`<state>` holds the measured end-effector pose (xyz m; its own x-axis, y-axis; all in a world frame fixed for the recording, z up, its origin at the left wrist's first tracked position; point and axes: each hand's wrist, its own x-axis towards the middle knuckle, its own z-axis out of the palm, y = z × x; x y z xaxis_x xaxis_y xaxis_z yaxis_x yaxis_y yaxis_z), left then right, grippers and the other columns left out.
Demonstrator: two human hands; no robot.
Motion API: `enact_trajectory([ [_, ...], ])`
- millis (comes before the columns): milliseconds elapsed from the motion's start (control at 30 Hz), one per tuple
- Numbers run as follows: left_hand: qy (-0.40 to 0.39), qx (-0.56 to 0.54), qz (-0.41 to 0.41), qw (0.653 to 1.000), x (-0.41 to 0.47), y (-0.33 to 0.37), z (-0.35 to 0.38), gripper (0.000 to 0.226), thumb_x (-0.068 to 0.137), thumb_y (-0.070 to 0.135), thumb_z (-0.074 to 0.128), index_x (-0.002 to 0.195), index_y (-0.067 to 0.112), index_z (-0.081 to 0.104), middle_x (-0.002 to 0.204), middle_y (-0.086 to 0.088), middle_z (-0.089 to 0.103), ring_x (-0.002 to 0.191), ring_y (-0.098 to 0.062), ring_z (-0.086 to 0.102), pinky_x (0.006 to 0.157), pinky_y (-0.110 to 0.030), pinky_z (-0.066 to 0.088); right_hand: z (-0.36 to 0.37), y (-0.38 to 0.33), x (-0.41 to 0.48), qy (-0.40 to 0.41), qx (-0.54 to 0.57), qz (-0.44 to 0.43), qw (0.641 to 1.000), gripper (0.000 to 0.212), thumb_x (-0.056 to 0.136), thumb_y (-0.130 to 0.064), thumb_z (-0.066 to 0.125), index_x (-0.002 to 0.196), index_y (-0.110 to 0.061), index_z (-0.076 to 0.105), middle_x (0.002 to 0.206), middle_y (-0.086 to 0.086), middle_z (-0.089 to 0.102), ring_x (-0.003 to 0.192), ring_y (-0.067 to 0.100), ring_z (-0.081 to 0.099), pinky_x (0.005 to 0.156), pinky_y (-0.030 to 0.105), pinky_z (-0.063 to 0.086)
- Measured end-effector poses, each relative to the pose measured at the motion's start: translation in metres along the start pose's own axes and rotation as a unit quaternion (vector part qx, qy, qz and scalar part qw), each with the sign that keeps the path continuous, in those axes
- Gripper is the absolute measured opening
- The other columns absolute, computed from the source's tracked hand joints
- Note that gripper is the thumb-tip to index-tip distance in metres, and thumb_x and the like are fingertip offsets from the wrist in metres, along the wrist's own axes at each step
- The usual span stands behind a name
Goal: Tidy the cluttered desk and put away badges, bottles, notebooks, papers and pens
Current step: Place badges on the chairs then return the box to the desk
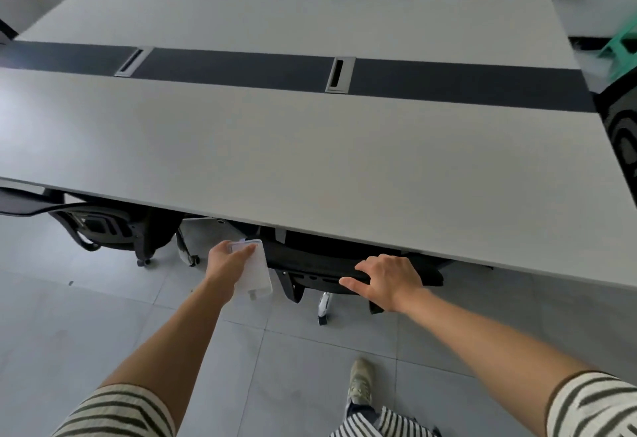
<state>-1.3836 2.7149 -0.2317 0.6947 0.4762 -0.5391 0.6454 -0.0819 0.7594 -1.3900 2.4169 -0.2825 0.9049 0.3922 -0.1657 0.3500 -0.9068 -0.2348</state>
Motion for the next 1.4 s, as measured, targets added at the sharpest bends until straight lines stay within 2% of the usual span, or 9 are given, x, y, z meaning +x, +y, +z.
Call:
enact_trajectory([
  [333, -0.081, -0.073, -0.086, 0.990, 0.018, 0.019, -0.035, 0.022, 0.085, 0.003, 0.054, 0.107, 0.001, 0.059, 0.093, -0.019, 0.057, 0.080, -0.033, 0.055, 0.068, -0.037, 0.047, -0.013, -0.011, 0.019, -0.096, 0.043, 0.038, 0.994, 0.072, 0.084, -0.081, 0.024, 0.118, -0.032, 0.064, 0.112, -0.010, 0.064, 0.107, 0.015, 0.060, 0.083, 0.032, 0.043],
  [433, -0.100, -0.122, -0.072, 0.985, 0.016, 0.018, -0.069, 0.021, 0.094, 0.006, 0.054, 0.116, 0.006, 0.054, 0.103, -0.018, 0.059, 0.089, -0.032, 0.059, 0.067, -0.041, 0.053, -0.028, -0.021, 0.040, -0.125, 0.110, 0.061, 0.984, 0.057, 0.090, -0.075, 0.028, 0.084, -0.033, 0.066, 0.081, -0.012, 0.063, 0.086, 0.017, 0.061, 0.072, 0.031, 0.043],
  [533, -0.070, -0.178, -0.056, 0.980, 0.016, 0.015, -0.121, 0.024, 0.100, 0.016, 0.050, 0.123, 0.009, 0.050, 0.111, -0.016, 0.059, 0.092, -0.031, 0.060, 0.066, -0.044, 0.056, -0.040, -0.057, 0.077, -0.105, 0.133, 0.062, 0.984, 0.060, 0.094, -0.069, 0.030, 0.059, -0.022, 0.045, 0.062, -0.007, 0.052, 0.068, 0.021, 0.054, 0.062, 0.034, 0.040],
  [733, 0.086, -0.196, -0.062, 0.975, 0.008, -0.013, -0.243, 0.027, 0.099, 0.019, 0.051, 0.118, 0.000, 0.053, 0.091, -0.014, 0.059, 0.081, -0.035, 0.062, 0.085, -0.051, 0.052, -0.043, -0.173, 0.143, -0.093, 0.142, -0.018, 0.985, 0.069, 0.094, -0.067, 0.032, 0.075, -0.008, 0.061, 0.073, 0.003, 0.067, 0.073, 0.024, 0.062, 0.071, 0.036, 0.049],
  [867, 0.105, -0.339, -0.109, 0.929, 0.010, -0.045, -0.341, 0.040, 0.094, 0.025, 0.061, 0.119, -0.003, 0.047, 0.097, -0.014, 0.048, 0.084, -0.035, 0.057, 0.094, -0.054, 0.050, -0.033, -0.268, 0.181, -0.107, 0.170, -0.041, 0.979, 0.068, 0.094, -0.066, 0.036, 0.075, -0.006, 0.062, 0.073, 0.005, 0.069, 0.072, 0.022, 0.065, 0.072, 0.036, 0.052],
  [1067, 0.057, -0.434, -0.143, 0.888, 0.031, -0.079, -0.454, 0.044, 0.102, 0.034, 0.041, 0.135, 0.005, 0.044, 0.100, -0.018, 0.055, 0.079, -0.033, 0.063, 0.056, -0.045, 0.060, -0.002, -0.398, 0.226, -0.151, 0.337, 0.025, 0.929, 0.050, 0.096, -0.053, 0.049, 0.081, -0.010, 0.070, 0.074, 0.004, 0.073, 0.059, 0.018, 0.068, 0.066, 0.032, 0.052],
  [1167, 0.028, -0.413, -0.165, 0.895, 0.046, -0.091, -0.519, 0.050, 0.102, 0.036, 0.041, 0.137, 0.001, 0.043, 0.095, -0.019, 0.056, 0.062, -0.033, 0.069, 0.052, -0.036, 0.059, 0.008, -0.474, 0.252, -0.176, 0.361, 0.045, 0.915, 0.048, 0.096, -0.050, 0.052, 0.084, -0.007, 0.070, 0.076, 0.009, 0.072, 0.058, 0.020, 0.065, 0.054, 0.030, 0.049],
  [1300, 0.002, -0.391, -0.182, 0.902, 0.080, -0.099, -0.577, 0.065, 0.085, 0.021, 0.061, 0.140, -0.001, 0.035, 0.101, -0.023, 0.057, 0.069, -0.037, 0.070, 0.068, -0.037, 0.059, 0.007, -0.533, 0.279, -0.191, 0.335, 0.026, 0.923, 0.041, 0.097, -0.046, 0.053, 0.088, -0.009, 0.070, 0.084, 0.009, 0.074, 0.067, 0.019, 0.070, 0.055, 0.029, 0.050],
  [1400, -0.010, -0.356, -0.189, 0.915, 0.113, -0.095, -0.602, 0.060, 0.079, 0.007, 0.060, 0.134, -0.003, 0.038, 0.110, -0.027, 0.058, 0.072, -0.034, 0.072, 0.043, -0.027, 0.054, 0.008, -0.560, 0.307, -0.200, 0.285, -0.012, 0.937, 0.033, 0.097, -0.041, 0.054, 0.090, -0.012, 0.070, 0.085, 0.005, 0.073, 0.071, 0.016, 0.071, 0.060, 0.028, 0.053],
])
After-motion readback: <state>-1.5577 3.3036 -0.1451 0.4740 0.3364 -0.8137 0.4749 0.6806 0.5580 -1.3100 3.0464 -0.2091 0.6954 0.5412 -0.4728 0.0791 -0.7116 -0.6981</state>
